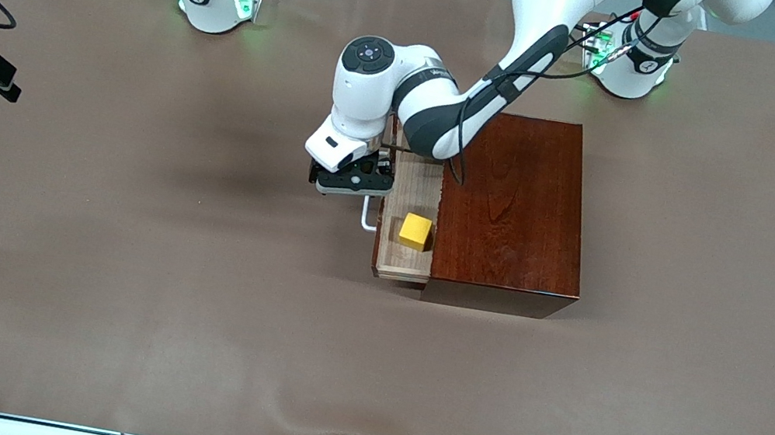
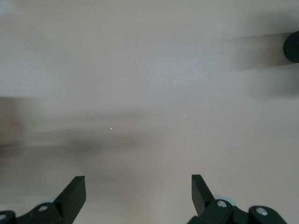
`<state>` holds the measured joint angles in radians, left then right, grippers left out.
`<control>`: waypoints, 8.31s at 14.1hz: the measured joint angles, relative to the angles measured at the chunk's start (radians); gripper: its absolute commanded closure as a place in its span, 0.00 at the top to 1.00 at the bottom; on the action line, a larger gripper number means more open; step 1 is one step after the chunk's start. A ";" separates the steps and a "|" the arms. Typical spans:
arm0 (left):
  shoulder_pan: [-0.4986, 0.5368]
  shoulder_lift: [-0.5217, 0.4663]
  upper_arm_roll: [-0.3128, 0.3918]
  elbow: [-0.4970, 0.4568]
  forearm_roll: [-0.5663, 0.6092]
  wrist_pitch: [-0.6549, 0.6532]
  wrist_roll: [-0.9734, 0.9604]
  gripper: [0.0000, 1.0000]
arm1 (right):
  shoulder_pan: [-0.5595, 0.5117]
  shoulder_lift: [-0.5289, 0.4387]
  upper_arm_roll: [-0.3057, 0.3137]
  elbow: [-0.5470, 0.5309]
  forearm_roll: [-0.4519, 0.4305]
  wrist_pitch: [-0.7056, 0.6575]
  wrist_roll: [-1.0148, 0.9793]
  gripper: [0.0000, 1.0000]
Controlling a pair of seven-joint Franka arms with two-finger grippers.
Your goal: Open drawer, take yellow block, close drawer
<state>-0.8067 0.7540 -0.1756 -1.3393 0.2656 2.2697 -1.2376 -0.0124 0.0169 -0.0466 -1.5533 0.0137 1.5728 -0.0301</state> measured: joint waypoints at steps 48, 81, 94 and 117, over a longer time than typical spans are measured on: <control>0.690 -0.309 -0.014 0.016 -0.170 -0.245 0.591 1.00 | 0.311 0.057 0.017 -0.004 0.004 0.084 0.813 1.00; 0.830 -0.808 0.067 -0.252 -0.243 -0.742 1.237 1.00 | 0.793 0.617 0.016 0.197 0.027 0.552 2.476 1.00; 0.810 -0.729 0.118 -0.199 -0.304 -0.697 1.237 1.00 | 0.804 0.674 0.017 0.197 0.027 0.595 2.477 1.00; 0.808 -0.714 0.109 -0.192 -0.304 -0.697 1.237 1.00 | 0.796 0.565 -0.004 0.412 0.028 0.250 2.153 0.08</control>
<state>0.0014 0.0404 -0.0662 -1.5313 -0.0380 1.5723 -0.0006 0.7836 0.5822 -0.0504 -1.1417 0.0413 1.8228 2.1228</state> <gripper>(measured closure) 0.000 0.445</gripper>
